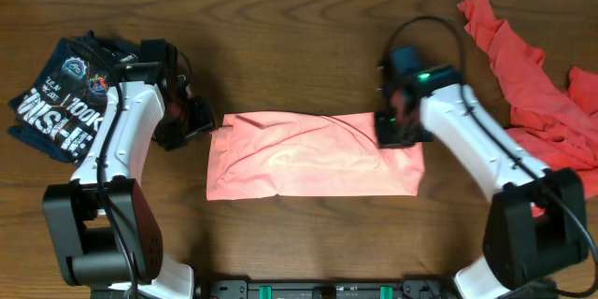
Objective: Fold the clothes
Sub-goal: 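Fold the strip's right end leftward with the right gripper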
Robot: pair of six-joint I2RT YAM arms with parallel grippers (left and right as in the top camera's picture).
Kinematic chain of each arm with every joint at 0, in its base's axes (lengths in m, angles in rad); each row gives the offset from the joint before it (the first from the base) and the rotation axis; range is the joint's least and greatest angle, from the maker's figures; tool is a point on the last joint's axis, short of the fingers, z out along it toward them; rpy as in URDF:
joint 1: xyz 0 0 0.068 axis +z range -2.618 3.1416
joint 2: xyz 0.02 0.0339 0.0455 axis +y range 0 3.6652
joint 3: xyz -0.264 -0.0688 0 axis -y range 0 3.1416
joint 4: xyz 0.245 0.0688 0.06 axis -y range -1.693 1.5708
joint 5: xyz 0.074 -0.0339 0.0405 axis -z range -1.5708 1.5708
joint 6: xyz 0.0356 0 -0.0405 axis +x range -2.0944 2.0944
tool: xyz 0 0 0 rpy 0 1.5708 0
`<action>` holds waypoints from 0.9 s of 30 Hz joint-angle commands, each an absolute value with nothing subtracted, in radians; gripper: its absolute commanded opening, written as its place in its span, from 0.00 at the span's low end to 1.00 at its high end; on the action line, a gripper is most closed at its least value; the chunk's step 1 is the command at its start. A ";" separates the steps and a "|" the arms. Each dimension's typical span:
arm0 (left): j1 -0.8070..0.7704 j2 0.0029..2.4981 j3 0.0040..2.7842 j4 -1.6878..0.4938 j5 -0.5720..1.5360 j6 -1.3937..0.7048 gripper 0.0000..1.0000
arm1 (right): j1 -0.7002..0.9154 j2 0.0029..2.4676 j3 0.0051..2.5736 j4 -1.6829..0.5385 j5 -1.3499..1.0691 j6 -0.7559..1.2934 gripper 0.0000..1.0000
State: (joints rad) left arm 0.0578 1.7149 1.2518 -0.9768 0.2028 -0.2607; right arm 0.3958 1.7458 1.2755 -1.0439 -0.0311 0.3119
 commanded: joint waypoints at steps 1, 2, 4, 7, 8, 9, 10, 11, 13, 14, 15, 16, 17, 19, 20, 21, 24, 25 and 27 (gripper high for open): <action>0.060 1.717 1.248 -0.982 0.200 -0.248 0.62 | 0.463 1.753 1.282 -1.021 -0.039 0.402 0.02; 0.060 1.717 1.248 -0.982 0.200 -0.248 0.62 | 0.480 1.753 1.281 -1.009 -0.039 0.417 0.02; 0.060 1.717 1.248 -0.983 0.200 -0.248 0.62 | 0.505 1.753 1.280 -0.981 -0.065 0.422 0.01; 0.060 1.717 1.248 -0.990 0.200 -0.248 0.62 | 0.532 1.753 1.280 -0.941 -0.105 0.423 0.01; 0.060 1.717 1.248 -0.991 0.200 -0.248 0.62 | 0.540 1.753 1.280 -0.928 -0.114 0.423 0.02; 0.060 1.717 1.248 -0.993 0.200 -0.248 0.62 | 0.546 1.753 1.280 -0.916 -0.118 0.424 0.04; 0.060 1.717 1.248 -0.994 0.200 -0.248 0.62 | 0.554 1.753 1.280 -0.904 -0.133 0.422 0.15; 0.060 1.717 1.248 -0.994 0.200 -0.247 0.62 | 0.561 1.753 1.280 -0.892 -0.152 0.417 0.27; 0.060 1.717 1.248 -0.993 0.200 -0.247 0.63 | 0.572 1.753 1.280 -0.868 -0.219 0.367 0.55; 0.060 1.717 1.248 -0.994 0.200 -0.247 0.63 | 0.577 1.753 1.280 -0.854 -0.252 0.344 0.63; 0.060 1.717 1.248 -0.994 0.200 -0.248 0.66 | 0.580 1.753 1.280 -0.843 -0.270 0.331 0.68; 0.060 1.717 1.248 -0.994 0.200 -0.248 0.67 | 0.580 1.753 1.280 -0.836 -0.274 0.316 0.70; 0.060 1.717 1.248 -0.994 0.200 -0.248 0.69 | 0.580 1.753 1.280 -0.829 -0.269 0.302 0.72; 0.060 1.717 1.248 -0.993 0.200 -0.247 0.71 | 0.575 1.753 1.280 -0.826 -0.233 0.300 0.72; 0.060 1.717 1.248 -0.993 0.200 -0.247 0.72 | 0.570 1.752 1.280 -0.828 -0.203 0.304 0.72; 0.060 1.717 1.248 -0.993 0.200 -0.247 0.73 | 0.565 1.752 1.281 -0.831 -0.175 0.314 0.72; 0.060 1.717 1.248 -0.992 0.200 -0.247 0.79 | 0.546 1.749 1.282 -0.859 -0.075 0.348 0.70; 0.060 1.719 1.247 -0.988 0.201 -0.242 0.80 | 0.536 1.744 1.282 -0.877 -0.035 0.368 0.71; 0.060 1.721 1.245 -0.976 0.201 -0.224 0.81 | 0.517 1.732 1.283 -0.906 0.023 0.395 0.71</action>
State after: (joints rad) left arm 0.0578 1.7149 1.2518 -0.9840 0.2031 -0.2539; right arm 0.5552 1.7458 1.2751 -0.8856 -0.1108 0.3485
